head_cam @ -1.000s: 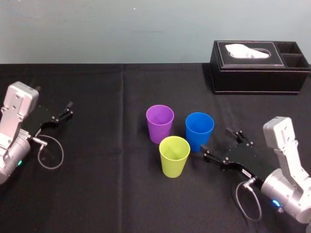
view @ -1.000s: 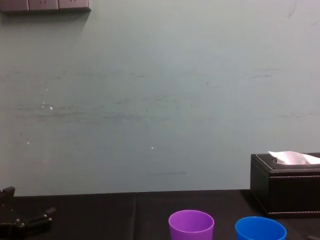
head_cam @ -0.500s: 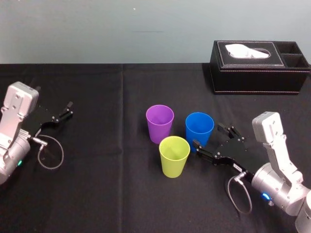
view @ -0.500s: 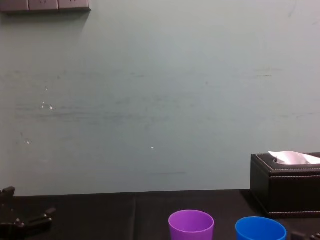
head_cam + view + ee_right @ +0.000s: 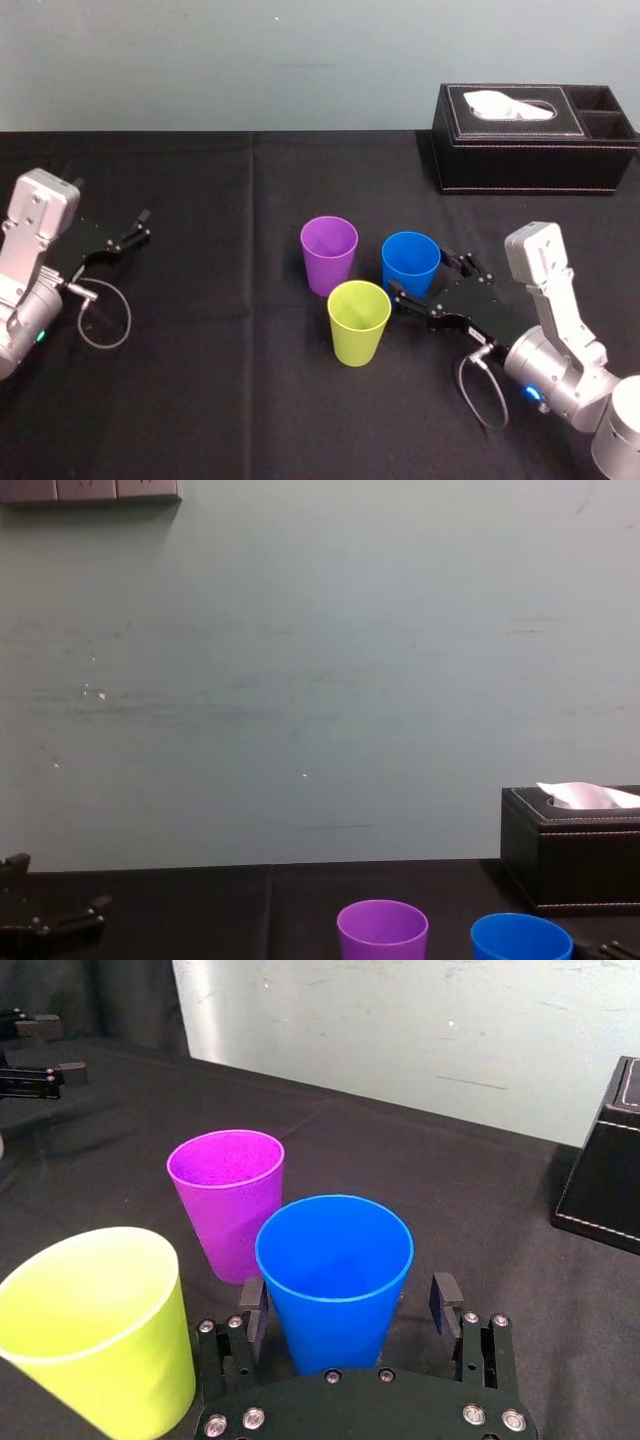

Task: Stack the three plastic cups sequentially using one hand.

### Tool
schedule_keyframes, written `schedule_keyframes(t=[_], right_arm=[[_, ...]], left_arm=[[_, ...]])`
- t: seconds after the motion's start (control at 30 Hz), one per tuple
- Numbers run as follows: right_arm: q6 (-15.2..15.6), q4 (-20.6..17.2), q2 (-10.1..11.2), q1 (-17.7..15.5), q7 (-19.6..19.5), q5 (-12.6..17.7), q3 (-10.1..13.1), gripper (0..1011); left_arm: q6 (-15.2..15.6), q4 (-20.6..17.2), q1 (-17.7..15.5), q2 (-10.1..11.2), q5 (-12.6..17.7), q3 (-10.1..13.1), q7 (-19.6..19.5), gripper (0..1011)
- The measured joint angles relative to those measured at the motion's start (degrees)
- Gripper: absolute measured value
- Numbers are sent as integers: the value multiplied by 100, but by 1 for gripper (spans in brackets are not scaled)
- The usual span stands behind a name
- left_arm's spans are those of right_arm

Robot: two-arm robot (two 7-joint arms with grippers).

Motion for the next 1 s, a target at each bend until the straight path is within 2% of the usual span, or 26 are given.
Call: schedule_keyframes(t=[0.37, 1.0], right_arm=[[-7, 231, -205, 172, 164, -128, 50, 1003], [10, 383, -462, 307, 287, -399, 138, 1003]], left_arm=[[0, 0, 0, 0, 0, 0, 0, 1011], [0, 0, 0, 0, 0, 0, 0, 1011]])
